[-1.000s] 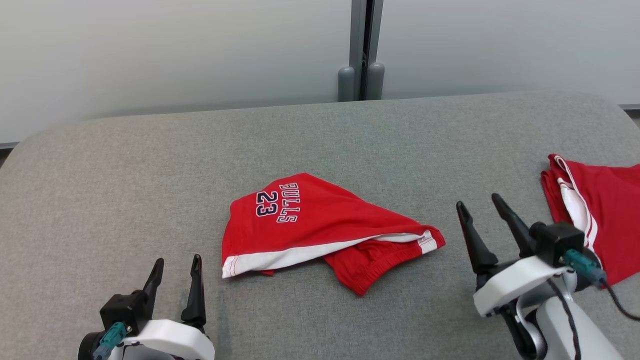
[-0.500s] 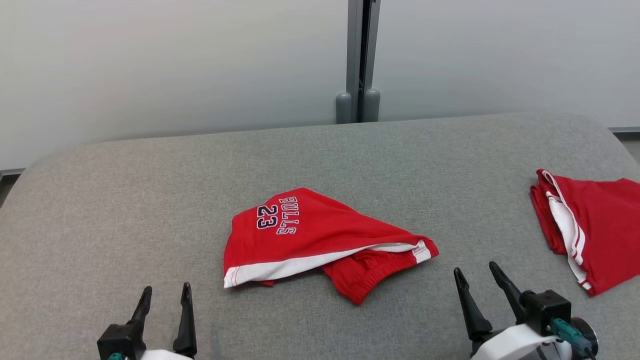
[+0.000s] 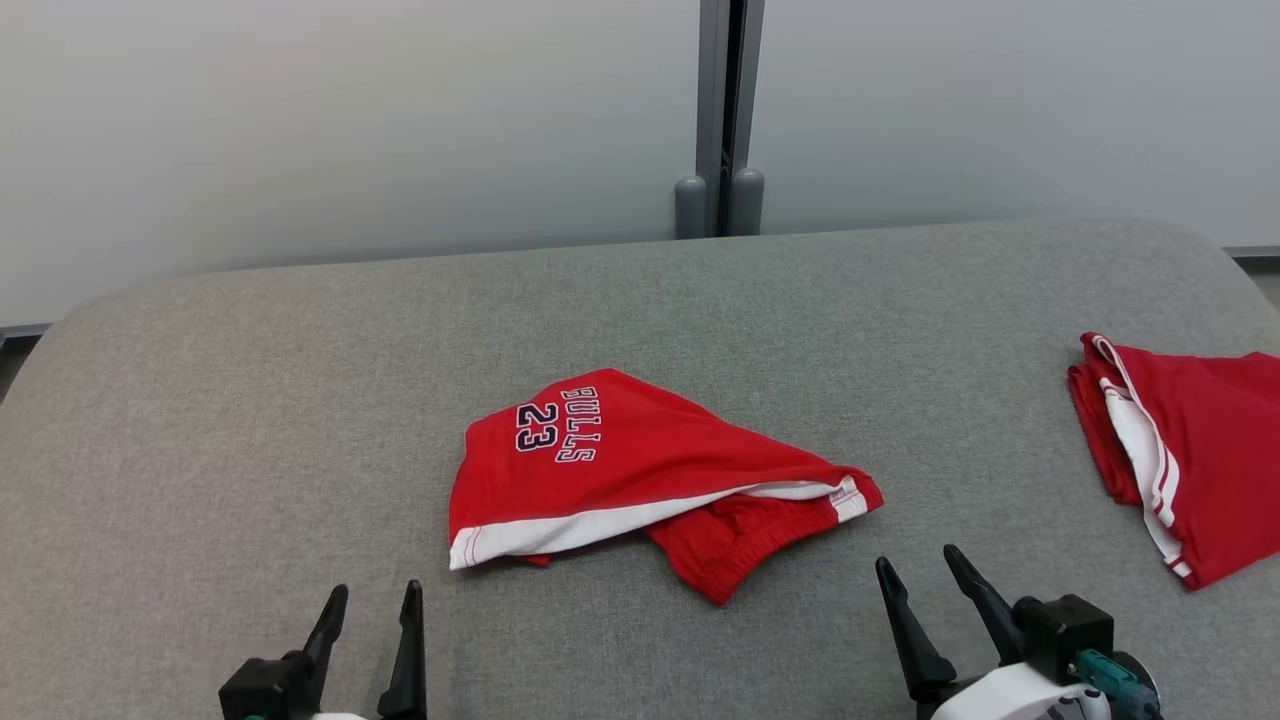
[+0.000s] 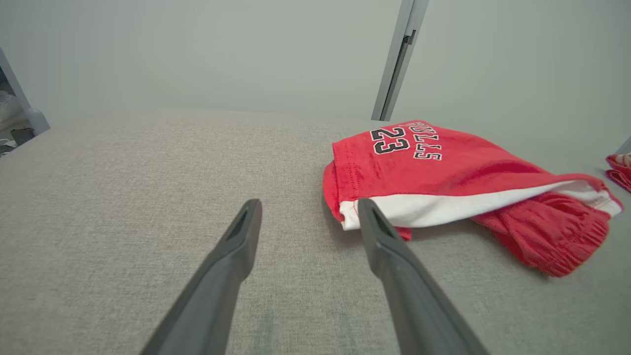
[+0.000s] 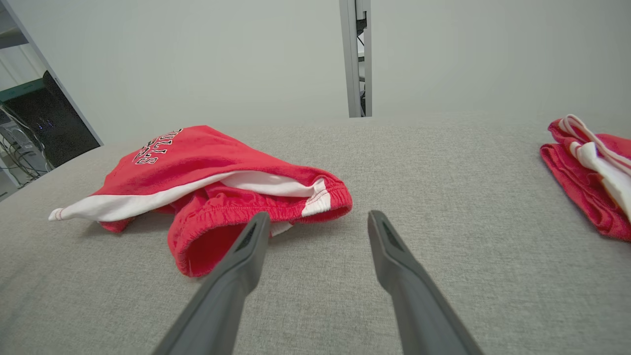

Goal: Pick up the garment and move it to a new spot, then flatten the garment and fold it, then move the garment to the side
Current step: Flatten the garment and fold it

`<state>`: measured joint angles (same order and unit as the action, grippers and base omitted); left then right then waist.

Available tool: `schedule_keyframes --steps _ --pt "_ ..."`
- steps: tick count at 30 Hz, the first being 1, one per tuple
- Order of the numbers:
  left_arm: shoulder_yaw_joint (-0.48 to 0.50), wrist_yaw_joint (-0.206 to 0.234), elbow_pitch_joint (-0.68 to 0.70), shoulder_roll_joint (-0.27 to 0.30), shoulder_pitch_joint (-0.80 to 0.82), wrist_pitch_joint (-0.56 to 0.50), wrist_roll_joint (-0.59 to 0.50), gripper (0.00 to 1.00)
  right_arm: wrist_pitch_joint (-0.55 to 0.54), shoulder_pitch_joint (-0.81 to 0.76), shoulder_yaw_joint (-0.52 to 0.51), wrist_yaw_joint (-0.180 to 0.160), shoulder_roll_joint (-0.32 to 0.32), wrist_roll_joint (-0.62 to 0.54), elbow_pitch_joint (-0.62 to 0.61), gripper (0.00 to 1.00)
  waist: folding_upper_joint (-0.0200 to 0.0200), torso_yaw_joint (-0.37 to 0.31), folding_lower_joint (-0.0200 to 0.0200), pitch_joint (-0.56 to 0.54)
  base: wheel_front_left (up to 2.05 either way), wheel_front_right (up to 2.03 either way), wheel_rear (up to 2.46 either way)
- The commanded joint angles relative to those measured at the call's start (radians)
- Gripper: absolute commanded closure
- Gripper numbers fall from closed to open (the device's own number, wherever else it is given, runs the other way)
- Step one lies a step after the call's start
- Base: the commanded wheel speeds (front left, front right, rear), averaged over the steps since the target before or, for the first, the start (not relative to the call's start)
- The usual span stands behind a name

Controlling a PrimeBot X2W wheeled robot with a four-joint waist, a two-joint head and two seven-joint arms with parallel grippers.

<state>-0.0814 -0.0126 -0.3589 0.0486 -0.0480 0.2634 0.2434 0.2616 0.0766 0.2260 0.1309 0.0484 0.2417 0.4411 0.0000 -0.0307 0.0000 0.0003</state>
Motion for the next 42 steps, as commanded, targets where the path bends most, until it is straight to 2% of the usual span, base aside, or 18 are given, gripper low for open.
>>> schedule_keyframes --steps 1,5,11,20,28,31,36,37,39,40,41,42 --pt "-0.006 -0.012 -0.005 0.004 0.025 0.001 0.016 0.00 0.005 0.013 0.001 0.000 0.006 0.012 0.009 0.00 0.0000 0.005 0.0000 0.016 0.00 0.00 0.00" --pt "-0.034 -0.049 -0.029 0.004 0.072 0.001 0.091 0.00 0.005 0.048 0.021 0.000 0.006 0.054 0.014 0.00 0.0000 0.008 0.0000 0.062 0.00 0.00 0.00" --pt "-0.061 -0.073 -0.051 0.004 0.135 0.001 0.135 0.00 0.005 0.094 0.064 0.000 0.006 0.111 0.035 0.00 0.0000 0.005 0.0000 0.121 0.00 0.00 0.00" --pt "-0.088 -0.083 -0.055 0.005 0.197 0.001 0.104 0.00 0.005 0.155 0.080 0.000 0.006 0.292 0.073 0.00 0.0000 0.018 0.0000 0.192 0.00 0.00 0.00" --pt "-0.070 -0.084 -0.053 0.004 0.205 0.001 0.078 0.00 0.005 0.181 0.094 0.000 0.006 0.381 0.058 0.00 0.0000 0.031 0.0000 0.212 0.00 0.00 0.00" --pt "-0.070 -0.085 -0.052 0.004 0.206 0.001 0.077 0.00 0.005 0.183 0.095 0.000 0.006 0.430 0.052 0.03 0.0000 0.035 0.0000 0.215 0.00 0.00 0.00" --pt "-0.066 -0.081 -0.047 0.004 0.207 0.001 0.073 0.00 0.005 0.207 0.092 0.000 0.006 0.460 0.074 0.29 0.0000 0.034 0.0000 0.228 0.00 0.00 0.00" --pt "-0.068 -0.082 -0.047 0.004 0.210 0.001 0.070 0.00 0.005 0.214 0.093 0.000 0.006 0.466 0.076 0.47 0.0000 0.033 0.0000 0.231 0.00 0.00 0.00" --pt "-0.070 -0.085 -0.050 0.004 0.219 0.001 0.072 0.00 0.005 0.223 0.090 0.000 0.006 0.468 0.078 0.66 0.0000 0.034 0.0000 0.237 0.00 0.00 0.00" --pt "-0.071 -0.086 -0.049 0.004 0.225 0.001 0.072 0.00 0.005 0.225 0.088 0.000 0.006 0.468 0.076 0.79 0.0000 0.034 0.0000 0.240 0.00 0.00 0.00" --pt "-0.072 -0.086 -0.049 0.004 0.230 0.001 0.072 0.00 0.005 0.229 0.091 0.000 0.006 0.462 0.074 0.98 0.0000 0.034 0.0000 0.242 0.00 0.00 0.00" --pt "-0.074 -0.089 -0.048 0.004 0.232 0.001 0.074 0.00 0.005 0.231 0.091 0.000 0.006 0.460 0.069 1.00 0.0000 0.034 0.0000 0.243 0.00 0.00 0.00"
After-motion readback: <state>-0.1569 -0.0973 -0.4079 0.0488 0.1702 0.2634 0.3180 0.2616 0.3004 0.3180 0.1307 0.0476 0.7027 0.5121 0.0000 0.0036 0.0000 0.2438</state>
